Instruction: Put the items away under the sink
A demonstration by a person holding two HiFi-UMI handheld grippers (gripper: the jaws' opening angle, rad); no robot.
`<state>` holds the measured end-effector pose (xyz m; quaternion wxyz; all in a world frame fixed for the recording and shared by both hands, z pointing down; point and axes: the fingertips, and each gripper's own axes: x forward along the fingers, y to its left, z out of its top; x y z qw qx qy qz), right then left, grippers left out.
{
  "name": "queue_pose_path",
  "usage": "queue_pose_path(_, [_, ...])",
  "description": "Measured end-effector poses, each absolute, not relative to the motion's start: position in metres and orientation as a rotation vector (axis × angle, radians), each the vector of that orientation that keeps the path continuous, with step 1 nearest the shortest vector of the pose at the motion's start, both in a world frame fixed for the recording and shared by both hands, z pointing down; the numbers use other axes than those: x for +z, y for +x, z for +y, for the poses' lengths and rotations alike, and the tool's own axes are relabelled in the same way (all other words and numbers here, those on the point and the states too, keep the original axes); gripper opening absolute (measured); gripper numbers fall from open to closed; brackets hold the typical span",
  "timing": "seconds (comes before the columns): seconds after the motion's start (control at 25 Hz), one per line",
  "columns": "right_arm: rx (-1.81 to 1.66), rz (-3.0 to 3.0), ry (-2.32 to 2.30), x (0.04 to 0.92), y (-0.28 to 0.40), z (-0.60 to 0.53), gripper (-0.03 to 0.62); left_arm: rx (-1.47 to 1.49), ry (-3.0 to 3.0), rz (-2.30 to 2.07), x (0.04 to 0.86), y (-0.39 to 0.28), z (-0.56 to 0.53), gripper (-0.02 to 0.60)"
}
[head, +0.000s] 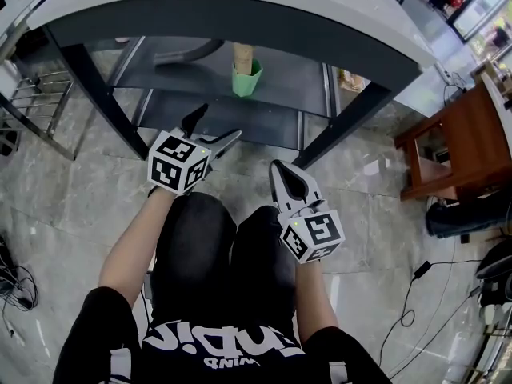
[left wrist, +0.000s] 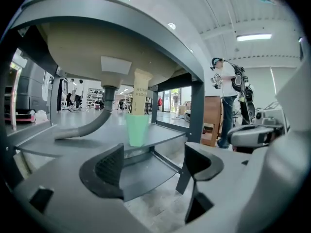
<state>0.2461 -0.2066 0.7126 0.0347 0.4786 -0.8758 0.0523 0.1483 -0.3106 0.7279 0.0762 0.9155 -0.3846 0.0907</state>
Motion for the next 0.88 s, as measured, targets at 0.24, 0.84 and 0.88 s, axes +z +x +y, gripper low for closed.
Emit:
queue_pose_path(0.24, [0.183, -2.700, 1.448, 0.715, 0.241, -0.207, 0.018, 0.183, 2.776, -1.105, 0.712, 0.137, -0.292, 0.143])
queue_pose_path(0.84, [0.200, -2.793, 1.372, 0.652, 0.203, -0.233, 0.018, 0.117, 2.803, -1.009, 0.671, 0.134, -0.277, 0.020])
queue_pose_path(0.88, [0.212, -2.796, 1.360, 0.640, 0.200, -0.231, 0.018, 0.113, 2.792, -1.011, 0.661, 0.133, -0.272, 0.020])
